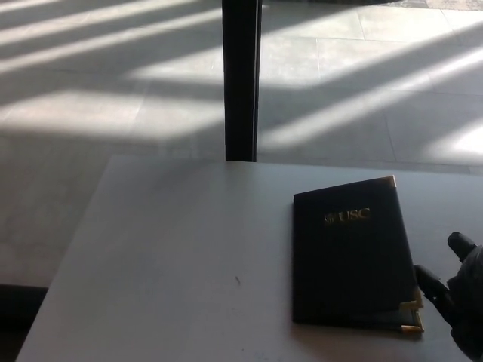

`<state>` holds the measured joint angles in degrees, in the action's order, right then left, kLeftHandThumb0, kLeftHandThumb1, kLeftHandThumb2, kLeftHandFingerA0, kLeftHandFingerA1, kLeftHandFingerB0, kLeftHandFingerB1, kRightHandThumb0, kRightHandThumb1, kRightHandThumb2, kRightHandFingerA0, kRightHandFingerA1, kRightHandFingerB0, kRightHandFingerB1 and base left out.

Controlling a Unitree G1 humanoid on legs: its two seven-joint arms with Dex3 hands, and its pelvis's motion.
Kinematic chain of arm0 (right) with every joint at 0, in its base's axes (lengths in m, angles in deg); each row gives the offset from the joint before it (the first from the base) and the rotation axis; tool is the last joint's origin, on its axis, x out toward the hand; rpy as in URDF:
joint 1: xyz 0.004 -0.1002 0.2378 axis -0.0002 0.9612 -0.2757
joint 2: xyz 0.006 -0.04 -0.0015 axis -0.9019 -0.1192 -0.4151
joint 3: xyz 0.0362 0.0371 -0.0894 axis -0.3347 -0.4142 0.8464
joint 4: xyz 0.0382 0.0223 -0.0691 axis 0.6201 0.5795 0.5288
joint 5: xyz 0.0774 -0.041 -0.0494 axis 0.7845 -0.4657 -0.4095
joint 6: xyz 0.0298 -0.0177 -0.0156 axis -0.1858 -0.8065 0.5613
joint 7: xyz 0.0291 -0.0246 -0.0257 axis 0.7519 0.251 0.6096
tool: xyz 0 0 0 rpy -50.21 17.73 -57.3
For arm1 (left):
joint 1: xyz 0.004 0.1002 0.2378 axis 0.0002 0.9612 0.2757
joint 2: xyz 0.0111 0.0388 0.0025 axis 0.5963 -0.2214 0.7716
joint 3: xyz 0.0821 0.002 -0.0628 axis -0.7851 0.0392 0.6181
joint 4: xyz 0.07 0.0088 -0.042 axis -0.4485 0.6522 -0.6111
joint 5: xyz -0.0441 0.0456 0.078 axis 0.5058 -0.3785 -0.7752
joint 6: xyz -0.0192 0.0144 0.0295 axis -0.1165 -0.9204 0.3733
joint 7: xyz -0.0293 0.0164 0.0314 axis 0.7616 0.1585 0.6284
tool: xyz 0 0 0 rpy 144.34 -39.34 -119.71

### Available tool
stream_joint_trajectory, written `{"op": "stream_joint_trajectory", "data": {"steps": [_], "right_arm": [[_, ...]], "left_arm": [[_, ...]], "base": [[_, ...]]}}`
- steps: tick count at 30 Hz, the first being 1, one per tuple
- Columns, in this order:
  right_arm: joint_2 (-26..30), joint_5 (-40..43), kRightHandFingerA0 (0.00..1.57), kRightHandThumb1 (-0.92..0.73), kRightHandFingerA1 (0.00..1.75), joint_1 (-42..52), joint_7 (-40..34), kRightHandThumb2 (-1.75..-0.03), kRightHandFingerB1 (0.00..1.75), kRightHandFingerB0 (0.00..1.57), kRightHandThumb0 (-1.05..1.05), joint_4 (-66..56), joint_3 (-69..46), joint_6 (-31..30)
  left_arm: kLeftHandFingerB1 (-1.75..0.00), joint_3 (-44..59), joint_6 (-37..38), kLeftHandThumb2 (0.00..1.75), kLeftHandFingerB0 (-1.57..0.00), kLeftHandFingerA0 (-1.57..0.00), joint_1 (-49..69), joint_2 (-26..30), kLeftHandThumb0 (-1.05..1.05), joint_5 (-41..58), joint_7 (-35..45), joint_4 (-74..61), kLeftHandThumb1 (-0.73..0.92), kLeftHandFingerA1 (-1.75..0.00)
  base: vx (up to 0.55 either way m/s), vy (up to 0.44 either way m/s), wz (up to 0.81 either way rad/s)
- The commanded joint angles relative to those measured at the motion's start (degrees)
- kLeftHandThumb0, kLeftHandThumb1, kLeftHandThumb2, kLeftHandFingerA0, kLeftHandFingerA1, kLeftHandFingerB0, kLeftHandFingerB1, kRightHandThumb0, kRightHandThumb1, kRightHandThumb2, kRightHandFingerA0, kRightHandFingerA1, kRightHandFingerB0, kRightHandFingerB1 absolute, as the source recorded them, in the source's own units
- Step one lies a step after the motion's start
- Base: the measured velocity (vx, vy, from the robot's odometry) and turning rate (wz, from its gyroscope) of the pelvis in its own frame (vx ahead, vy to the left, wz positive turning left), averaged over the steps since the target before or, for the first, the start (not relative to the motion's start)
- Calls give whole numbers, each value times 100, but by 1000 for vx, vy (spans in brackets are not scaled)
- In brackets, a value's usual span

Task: There is a diary kept infront of the robot and the robot uses its right hand to grab its cover and puses it to the left to open it.

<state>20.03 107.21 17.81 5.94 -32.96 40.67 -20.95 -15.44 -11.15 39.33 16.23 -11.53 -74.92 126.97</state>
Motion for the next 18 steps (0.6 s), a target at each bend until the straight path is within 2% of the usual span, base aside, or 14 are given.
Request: {"op": "stream_joint_trajectory", "data": {"steps": [1, 2, 3, 4, 6, 11, 12, 14, 15, 17, 18], "right_arm": [[-182, -176, 38, -92, 58, -60, -111, -77, 47, 29, -68, 100, 90, -13], [-228, -157, 34, -92, 56, -76, -68, -79, 47, 27, -67, 140, 109, 12], [-325, -252, 36, -92, 59, -10, -95, -79, 48, 28, -67, 78, 259, 21], [-355, -332, 41, -76, 67, -9, -138, -117, 52, 19, -52, 105, 327, 5], [-444, -428, 41, -79, 67, 30, -155, -118, 52, 19, -55, 169, 429, 46], [-669, -504, 42, -78, 68, 67, -188, -117, 53, 21, -55, 230, 517, 100], [-754, -588, 40, -92, 60, 104, -239, -76, 49, 34, -64, 292, 596, 100], [-880, -678, 39, -92, 60, 165, -246, -76, 48, 32, -66, 326, 724, 152], [-924, -700, 40, -77, 67, 198, -214, -117, 52, 17, -54, 327, 777, 197], [-1017, -713, 40, -77, 67, 215, -197, -117, 52, 18, -54, 324, 813, 226], [-1051, -732, 38, -90, 60, 210, -194, -81, 48, 31, -68, 318, 849, 224]], "left_arm": [[-79, 36, 390, 88, -29, -39, -46, 10, -84, 104, -234, 15, 92, -99], [-80, 3, 396, 86, -31, -40, -54, 24, -81, 74, -257, 26, 92, -99], [-74, -9, 381, 119, -32, -39, -33, 20, -78, 85, -227, 0, 84, -88], [-77, -28, 381, 87, -28, -37, -27, 27, -83, 77, -228, 15, 92, -98], [-76, -28, 350, 89, -25, -35, -13, 27, -84, 120, -146, 16, 92, -97], [-79, 2, 282, 89, -23, -33, -50, 70, -83, 209, -87, 6, 92, -98], [-80, -7, 295, 90, -24, -32, -44, 73, -82, 198, -86, 19, 92, -98], [-76, -28, 240, 90, -23, -30, -56, 98, -82, 193, -78, -9, 92, -98], [-77, -42, 247, 89, -24, -32, -60, 100, -83, 172, -135, -3, 92, -98], [-76, -100, 260, 90, -25, -35, -57, 111, -83, 110, -204, 3, 92, -99], [-77, -114, 258, 91, -23, -32, -47, 109, -83, 111, -171, -3, 92, -100]], "base": [[0, 0, 0], [0, 0, 0], [0, 0, 0], [0, 0, 0], [0, 0, 0], [0, 0, 0], [0, 0, 0], [0, 0, 0], [0, 0, 0], [0, 0, 0], [0, 0, 0]]}}
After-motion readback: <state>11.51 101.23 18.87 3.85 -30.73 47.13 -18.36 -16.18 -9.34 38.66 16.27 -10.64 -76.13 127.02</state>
